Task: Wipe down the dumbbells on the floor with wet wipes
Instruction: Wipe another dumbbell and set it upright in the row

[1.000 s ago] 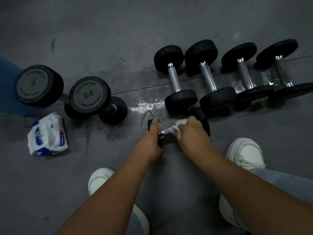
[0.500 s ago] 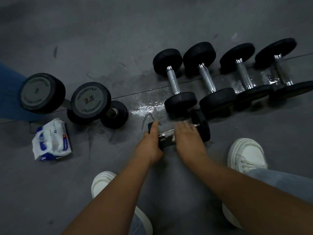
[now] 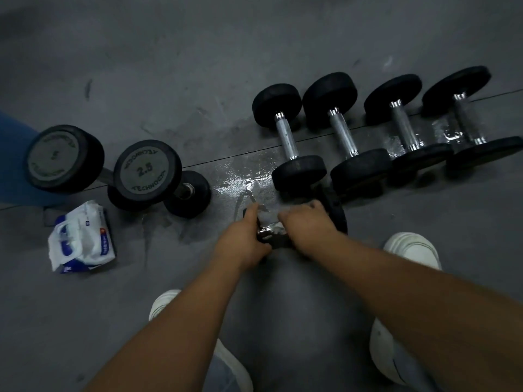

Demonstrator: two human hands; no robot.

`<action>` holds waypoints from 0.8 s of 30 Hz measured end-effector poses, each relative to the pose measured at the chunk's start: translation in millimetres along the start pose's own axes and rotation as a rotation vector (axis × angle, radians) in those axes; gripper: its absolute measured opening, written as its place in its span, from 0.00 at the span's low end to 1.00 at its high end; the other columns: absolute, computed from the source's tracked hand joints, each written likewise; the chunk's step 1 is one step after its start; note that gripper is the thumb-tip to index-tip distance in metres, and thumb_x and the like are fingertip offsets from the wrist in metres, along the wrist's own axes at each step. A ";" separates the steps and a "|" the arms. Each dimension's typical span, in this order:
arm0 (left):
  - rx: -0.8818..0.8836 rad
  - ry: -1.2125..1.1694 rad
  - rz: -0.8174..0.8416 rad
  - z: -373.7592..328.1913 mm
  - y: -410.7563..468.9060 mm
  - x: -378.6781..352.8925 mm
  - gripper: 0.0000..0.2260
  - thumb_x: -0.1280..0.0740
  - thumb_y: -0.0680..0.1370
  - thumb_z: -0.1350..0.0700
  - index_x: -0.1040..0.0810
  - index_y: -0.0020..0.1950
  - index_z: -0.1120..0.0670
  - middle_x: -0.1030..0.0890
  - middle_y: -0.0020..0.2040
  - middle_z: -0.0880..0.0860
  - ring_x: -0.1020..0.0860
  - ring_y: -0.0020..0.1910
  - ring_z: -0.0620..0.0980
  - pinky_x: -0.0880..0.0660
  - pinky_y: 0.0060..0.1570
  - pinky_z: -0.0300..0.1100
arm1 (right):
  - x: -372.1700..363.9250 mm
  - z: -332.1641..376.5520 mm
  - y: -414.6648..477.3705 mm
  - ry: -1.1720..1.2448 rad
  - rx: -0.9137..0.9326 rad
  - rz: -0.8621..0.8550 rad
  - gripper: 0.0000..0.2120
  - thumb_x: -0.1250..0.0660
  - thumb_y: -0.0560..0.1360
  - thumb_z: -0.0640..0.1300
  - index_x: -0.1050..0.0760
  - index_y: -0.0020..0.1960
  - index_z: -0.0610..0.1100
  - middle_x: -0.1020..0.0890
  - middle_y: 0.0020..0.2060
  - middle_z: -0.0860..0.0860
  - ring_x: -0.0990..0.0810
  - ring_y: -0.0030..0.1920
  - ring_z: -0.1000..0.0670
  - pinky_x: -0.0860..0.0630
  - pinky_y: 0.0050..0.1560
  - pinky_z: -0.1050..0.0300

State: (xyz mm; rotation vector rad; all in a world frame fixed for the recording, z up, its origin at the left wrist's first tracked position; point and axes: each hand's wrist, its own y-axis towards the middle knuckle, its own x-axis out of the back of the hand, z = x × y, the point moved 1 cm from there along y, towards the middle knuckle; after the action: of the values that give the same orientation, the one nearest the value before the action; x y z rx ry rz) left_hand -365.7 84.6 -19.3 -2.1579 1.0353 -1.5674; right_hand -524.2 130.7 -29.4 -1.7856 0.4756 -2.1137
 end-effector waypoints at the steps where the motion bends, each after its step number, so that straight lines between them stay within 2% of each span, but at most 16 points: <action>1: 0.032 -0.022 0.049 3.9 1.1 4.8 0.45 0.26 0.70 0.51 0.49 0.79 0.46 0.23 0.63 0.56 0.22 0.58 0.59 0.24 0.53 0.44 | 4.7 -1.2 1.1 0.016 0.071 0.098 0.10 0.39 0.77 0.51 0.27 0.56 0.51 0.21 0.56 0.49 0.23 0.58 0.46 0.34 0.58 0.51; 3: 0.075 -0.139 0.088 10.5 1.4 12.9 0.47 0.24 0.69 0.47 0.51 0.80 0.44 0.23 0.60 0.58 0.20 0.53 0.59 0.22 0.52 0.47 | 8.1 -3.1 -1.6 0.044 0.129 0.269 0.11 0.35 0.74 0.51 0.26 0.56 0.51 0.21 0.56 0.48 0.23 0.57 0.45 0.31 0.51 0.53; 4: 0.071 -0.172 0.066 12.2 -0.7 13.9 0.46 0.25 0.71 0.46 0.51 0.80 0.44 0.22 0.58 0.59 0.21 0.52 0.58 0.23 0.51 0.46 | 7.5 -4.3 -4.0 0.052 0.112 0.294 0.12 0.34 0.74 0.51 0.26 0.56 0.51 0.21 0.56 0.48 0.23 0.57 0.45 0.30 0.50 0.53; 5: 0.052 -0.163 0.039 11.1 -3.6 12.9 0.44 0.26 0.72 0.45 0.51 0.80 0.44 0.22 0.57 0.59 0.21 0.53 0.58 0.25 0.52 0.45 | 6.0 -4.7 -6.3 0.049 0.081 0.278 0.12 0.34 0.74 0.51 0.26 0.56 0.50 0.21 0.56 0.47 0.22 0.57 0.44 0.29 0.50 0.53; 7: -0.004 -0.130 0.031 7.0 -12.1 5.4 0.42 0.27 0.73 0.45 0.49 0.79 0.45 0.23 0.63 0.58 0.23 0.60 0.58 0.27 0.56 0.43 | 2.7 -0.1 -11.8 0.034 0.010 0.167 0.10 0.36 0.75 0.49 0.25 0.54 0.49 0.20 0.55 0.47 0.22 0.56 0.44 0.30 0.52 0.53; 9: -0.034 -0.161 0.106 4.6 -18.8 -4.1 0.51 0.22 0.67 0.48 0.52 0.80 0.46 0.28 0.69 0.57 0.26 0.64 0.55 0.28 0.62 0.44 | -3.5 10.8 -20.2 0.021 -0.089 0.053 0.09 0.38 0.76 0.48 0.26 0.55 0.49 0.20 0.55 0.48 0.23 0.58 0.45 0.33 0.57 0.53; 11: -0.036 -0.163 0.137 5.1 -20.3 -7.2 0.55 0.21 0.63 0.54 0.53 0.80 0.47 0.31 0.70 0.57 0.26 0.64 0.55 0.26 0.62 0.46 | -16.5 28.6 -34.2 0.033 -0.128 0.020 0.15 0.42 0.78 0.45 0.30 0.65 0.47 0.25 0.63 0.46 0.30 0.66 0.45 0.40 0.66 0.49; 13: -0.035 -0.164 0.124 4.8 -19.0 -6.4 0.53 0.21 0.63 0.56 0.51 0.79 0.50 0.26 0.65 0.57 0.24 0.58 0.54 0.25 0.56 0.44 | -29.9 41.8 -43.3 0.022 -0.013 -0.003 0.24 0.47 0.80 0.44 0.41 0.75 0.42 0.33 0.71 0.45 0.39 0.74 0.45 0.47 0.72 0.45; 14: -0.027 -0.174 0.119 3.8 -18.4 -4.9 0.51 0.21 0.64 0.56 0.50 0.78 0.51 0.25 0.63 0.57 0.23 0.56 0.54 0.25 0.54 0.42 | -30.3 38.3 -43.8 0.018 0.039 0.001 0.25 0.48 0.79 0.44 0.44 0.76 0.41 0.34 0.72 0.46 0.40 0.75 0.46 0.48 0.73 0.43; 16: 0.009 -0.206 0.125 3.0 -15.8 -3.2 0.49 0.21 0.65 0.58 0.48 0.77 0.51 0.24 0.61 0.56 0.23 0.54 0.54 0.24 0.52 0.43 | -29.3 20.2 -40.5 -0.007 0.022 -0.078 0.28 0.53 0.75 0.44 0.37 0.74 0.40 0.29 0.70 0.45 0.35 0.73 0.46 0.43 0.72 0.41; 18: 0.029 -0.231 0.133 4.0 -12.8 -2.0 0.48 0.21 0.65 0.59 0.48 0.76 0.51 0.26 0.59 0.54 0.24 0.54 0.54 0.25 0.51 0.42 | -32.1 20.1 -43.4 0.017 -0.164 -0.119 0.30 0.54 0.71 0.44 0.29 0.69 0.37 0.24 0.64 0.41 0.28 0.68 0.42 0.34 0.66 0.40; 19: 0.021 -0.232 0.135 4.0 -12.6 -1.5 0.47 0.21 0.65 0.59 0.48 0.76 0.52 0.26 0.58 0.54 0.24 0.53 0.54 0.25 0.50 0.41 | -34.8 30.0 -45.3 0.053 -0.196 -0.093 0.30 0.53 0.70 0.44 0.27 0.67 0.36 0.23 0.63 0.40 0.26 0.66 0.42 0.31 0.63 0.39; 20: 0.010 -0.233 0.135 3.9 -12.7 -1.3 0.47 0.22 0.65 0.60 0.47 0.76 0.52 0.25 0.58 0.55 0.24 0.52 0.53 0.26 0.49 0.41 | -37.3 43.1 -47.7 0.096 -0.173 -0.048 0.30 0.51 0.70 0.45 0.26 0.65 0.36 0.22 0.61 0.41 0.25 0.65 0.42 0.29 0.62 0.39; 22: -0.006 -0.236 0.134 4.3 -11.7 -1.1 0.44 0.22 0.67 0.60 0.46 0.75 0.54 0.24 0.57 0.56 0.24 0.51 0.53 0.27 0.49 0.40 | -39.8 54.6 -49.2 0.090 -0.019 -0.070 0.29 0.49 0.68 0.46 0.24 0.64 0.38 0.20 0.60 0.43 0.23 0.63 0.45 0.27 0.62 0.41; 23: -0.009 -0.236 0.133 4.9 -11.3 -0.6 0.44 0.22 0.67 0.60 0.45 0.75 0.53 0.23 0.57 0.56 0.24 0.51 0.53 0.28 0.49 0.40 | -39.2 49.0 -47.2 0.073 0.008 -0.106 0.29 0.49 0.68 0.46 0.23 0.63 0.38 0.20 0.60 0.44 0.22 0.62 0.45 0.26 0.61 0.42; 24: -0.007 -0.241 0.130 5.9 -10.4 0.5 0.43 0.22 0.67 0.59 0.44 0.74 0.52 0.23 0.57 0.55 0.24 0.51 0.53 0.27 0.49 0.40 | -38.3 39.5 -44.8 0.071 -0.048 -0.144 0.28 0.49 0.68 0.45 0.23 0.63 0.38 0.20 0.60 0.43 0.22 0.61 0.45 0.26 0.61 0.42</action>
State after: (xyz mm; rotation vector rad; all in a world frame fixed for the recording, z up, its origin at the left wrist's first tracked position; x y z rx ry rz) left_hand -356.3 90.6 -15.0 -2.1702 1.0774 -1.2136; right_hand -480.8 186.4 -36.2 -1.8258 0.4307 -2.2877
